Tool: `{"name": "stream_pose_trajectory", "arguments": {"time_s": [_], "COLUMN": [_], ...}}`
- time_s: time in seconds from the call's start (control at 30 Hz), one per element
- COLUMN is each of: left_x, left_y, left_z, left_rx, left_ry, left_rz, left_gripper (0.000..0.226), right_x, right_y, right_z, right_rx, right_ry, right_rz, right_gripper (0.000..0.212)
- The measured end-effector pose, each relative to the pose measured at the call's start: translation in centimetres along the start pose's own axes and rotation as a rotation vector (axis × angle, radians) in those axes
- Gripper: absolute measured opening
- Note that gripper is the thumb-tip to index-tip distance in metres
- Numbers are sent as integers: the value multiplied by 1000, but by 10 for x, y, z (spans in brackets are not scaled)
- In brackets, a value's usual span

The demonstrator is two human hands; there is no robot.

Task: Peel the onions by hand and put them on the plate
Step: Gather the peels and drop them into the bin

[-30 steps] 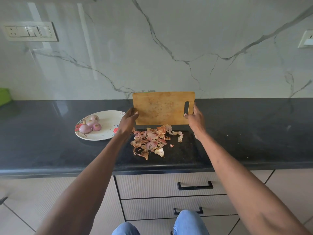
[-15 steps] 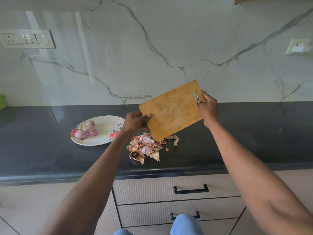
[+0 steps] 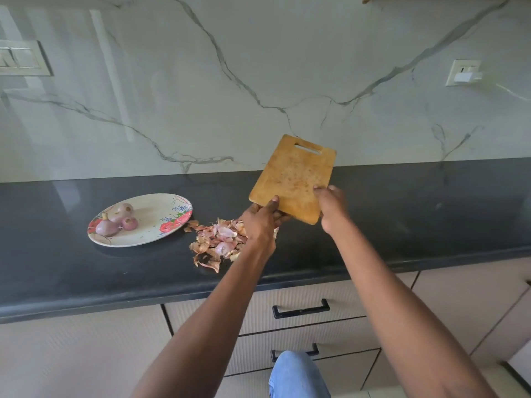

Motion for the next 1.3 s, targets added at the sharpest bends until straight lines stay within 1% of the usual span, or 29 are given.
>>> {"name": "stream_pose_trajectory", "arguments": {"time_s": [0.1, 0.17, 0.23, 0.27, 0.3, 0.37, 0.43, 0.47, 0.53, 0.57, 0.6, 0.67, 0.7, 0.77, 0.87, 0.93, 1.0, 1.07, 1.17, 1.23, 1.3], "left_x": [14, 14, 12, 11, 13, 20, 25, 28, 32, 35, 38, 45, 48, 51, 51, 51, 50, 49, 51, 50, 42], "left_y": [-5, 0, 6, 9, 11, 10, 10, 12, 12, 12, 11, 10, 9, 10, 12, 13, 14, 14, 9, 1, -11], "left_z": [-17, -26, -28, -28, -31, -35, -44, -49, -55, -58, -60, -60, -60, -62, -65, -66, -68, -68, -59, -46, -29], "left_rx": [-39, -63, -77, -82, -88, -96, -77, -57, -20, -11, 1, 25, 32, 30, 24, 24, 22, 23, 108, 205, 298], "left_ry": [47, 130, 275, 337, 381, 444, 540, 604, 756, 820, 866, 957, 1002, 1082, 1187, 1258, 1289, 1279, 1132, 973, 851], "left_rz": [-54, -71, -65, -65, -75, -85, -55, -34, 13, 33, 46, 59, 62, 55, 49, 47, 41, 35, 20, -3, -27], "left_gripper": [29, 34, 40, 40, 37, 30, 29, 27, 21, 24, 27, 31, 36, 45, 44, 36, 29, 29, 40, 43, 43], "right_x": [-23, -43, -59, -65, -71, -77, -83, -86, -91, -94, -95, -98, -99, -99, -96, -94, -89, -85, -78, -66, -45], "right_y": [-5, -2, -1, 0, 3, 7, 13, 16, 22, 26, 30, 37, 39, 43, 46, 45, 43, 39, 25, 12, -1], "right_z": [5, 8, 6, 5, 5, 5, 5, 7, 13, 17, 21, 30, 34, 37, 35, 33, 29, 26, 18, 11, 7], "right_rx": [35, 67, 79, 84, 90, 95, 78, 71, 60, 58, 55, 75, 84, 90, 76, 42, -17, -56, -105, -187, -261], "right_ry": [65, 6, -67, -108, -152, -250, -345, -386, -449, -482, -520, -630, -697, -819, -922, -1000, -1079, -1159, -1241, -1190, -1012], "right_rz": [69, 68, 29, 12, -3, -22, 9, 37, 79, 87, 93, 99, 102, 112, 136, 150, 165, 192, 239, 227, 126], "right_gripper": [11, 9, 18, 29, 35, 33, 26, 26, 36, 38, 37, 25, 22, 21, 21, 19, 14, 17, 26, 35, 44]}}
Point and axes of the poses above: each hand's wrist, its own y-axis towards the middle knuckle, its own x-axis out of the palm, z = x × y, the point moved 9 cm from there along y, towards the middle knuckle, and after that the axes turned 8 degrees about -z, right-handed, at the moved point
